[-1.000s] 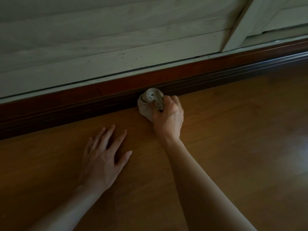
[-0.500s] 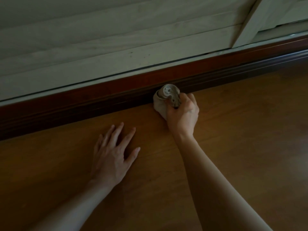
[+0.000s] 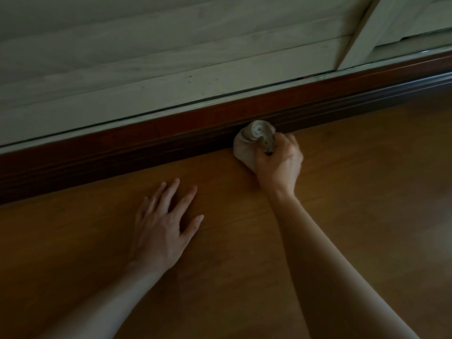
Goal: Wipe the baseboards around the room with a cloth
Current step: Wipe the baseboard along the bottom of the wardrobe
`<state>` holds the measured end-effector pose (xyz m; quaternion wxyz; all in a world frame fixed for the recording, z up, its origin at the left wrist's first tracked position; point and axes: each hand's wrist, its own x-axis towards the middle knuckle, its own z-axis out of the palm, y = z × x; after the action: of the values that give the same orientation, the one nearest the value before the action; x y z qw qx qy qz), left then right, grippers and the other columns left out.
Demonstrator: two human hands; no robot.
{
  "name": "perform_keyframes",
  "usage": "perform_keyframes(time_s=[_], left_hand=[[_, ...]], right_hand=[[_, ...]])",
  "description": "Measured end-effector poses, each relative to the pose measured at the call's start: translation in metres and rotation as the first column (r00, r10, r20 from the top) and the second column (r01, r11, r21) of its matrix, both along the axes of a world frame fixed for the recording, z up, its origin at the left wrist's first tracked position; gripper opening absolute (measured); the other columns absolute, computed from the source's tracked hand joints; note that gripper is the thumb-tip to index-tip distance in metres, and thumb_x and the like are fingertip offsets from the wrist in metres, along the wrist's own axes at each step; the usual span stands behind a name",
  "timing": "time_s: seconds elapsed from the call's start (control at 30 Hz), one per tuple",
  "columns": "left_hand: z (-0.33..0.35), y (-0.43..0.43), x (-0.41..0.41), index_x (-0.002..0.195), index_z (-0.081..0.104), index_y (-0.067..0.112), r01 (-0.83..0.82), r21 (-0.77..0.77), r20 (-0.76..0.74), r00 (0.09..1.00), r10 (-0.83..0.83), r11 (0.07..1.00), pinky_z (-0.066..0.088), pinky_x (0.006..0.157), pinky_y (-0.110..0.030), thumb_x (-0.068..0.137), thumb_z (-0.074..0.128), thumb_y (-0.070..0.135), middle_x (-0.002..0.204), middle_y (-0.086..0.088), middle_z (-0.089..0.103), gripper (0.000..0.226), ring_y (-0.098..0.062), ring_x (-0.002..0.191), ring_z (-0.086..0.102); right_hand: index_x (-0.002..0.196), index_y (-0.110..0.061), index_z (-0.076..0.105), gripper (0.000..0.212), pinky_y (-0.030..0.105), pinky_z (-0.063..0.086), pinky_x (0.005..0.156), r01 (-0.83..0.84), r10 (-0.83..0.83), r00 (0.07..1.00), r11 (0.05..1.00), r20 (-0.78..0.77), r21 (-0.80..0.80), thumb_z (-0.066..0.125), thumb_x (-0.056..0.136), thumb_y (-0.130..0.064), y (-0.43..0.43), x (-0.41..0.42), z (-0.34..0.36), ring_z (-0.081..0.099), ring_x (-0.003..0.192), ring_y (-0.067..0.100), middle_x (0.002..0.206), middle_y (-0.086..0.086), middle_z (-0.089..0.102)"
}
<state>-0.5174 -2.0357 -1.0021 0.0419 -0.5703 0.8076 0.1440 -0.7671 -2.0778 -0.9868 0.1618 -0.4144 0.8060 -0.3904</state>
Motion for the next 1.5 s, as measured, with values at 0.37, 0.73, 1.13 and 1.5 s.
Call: perform_keyframes(time_s=[0.37,0.73,1.13,1.5], left_hand=[[0.001,0.0,-0.004,0.154,0.006,0.051,-0.013,0.005,0.023,1.0,0.013,1.0,0.004,0.124,-0.046,0.091,0.014,0.074,0.168,0.009,-0.004,0.068,-0.017,0.154,-0.006],[-0.001,0.0,-0.002,0.154,0.003,0.053,-0.006,-0.006,0.02,1.0,0.006,1.0,0.005,0.124,-0.047,0.092,0.005,0.078,0.168,0.011,-0.008,0.067,-0.016,0.154,-0.009],[0.001,-0.001,-0.002,0.153,0.003,0.053,-0.008,0.012,0.012,1.0,0.008,1.0,0.004,0.123,-0.046,0.091,0.015,0.074,0.168,0.009,-0.005,0.066,-0.015,0.153,-0.008],[0.008,-0.005,-0.025,0.155,0.026,0.044,0.003,-0.028,0.001,1.0,-0.003,1.0,0.013,0.123,-0.055,0.093,0.022,0.07,0.167,0.004,0.015,0.067,-0.022,0.152,0.018]], right_hand=[[0.105,-0.01,0.066,0.021,0.038,0.051,0.083,0.033,-0.035,0.999,0.999,-0.041,-0.034,0.067,0.09,-0.024,0.002,-0.031,0.004,0.055,0.093,0.017,0.106,0.003,0.058],[0.107,-0.01,0.065,0.022,0.034,0.046,0.083,0.052,-0.053,0.997,0.998,-0.053,-0.03,0.067,0.089,-0.023,0.001,-0.032,0.0,0.054,0.099,0.02,0.109,0.004,0.057],[0.109,-0.011,0.065,0.025,0.029,0.038,0.082,0.06,-0.06,0.994,0.998,-0.09,-0.009,0.065,0.091,-0.028,0.003,-0.07,0.002,0.055,0.106,0.025,0.113,0.006,0.06],[0.105,-0.01,0.066,0.022,0.025,0.035,0.075,0.123,-0.128,0.988,0.991,-0.09,-0.057,0.067,0.089,-0.025,0.002,-0.071,0.002,0.049,0.091,0.013,0.108,0.004,0.058]])
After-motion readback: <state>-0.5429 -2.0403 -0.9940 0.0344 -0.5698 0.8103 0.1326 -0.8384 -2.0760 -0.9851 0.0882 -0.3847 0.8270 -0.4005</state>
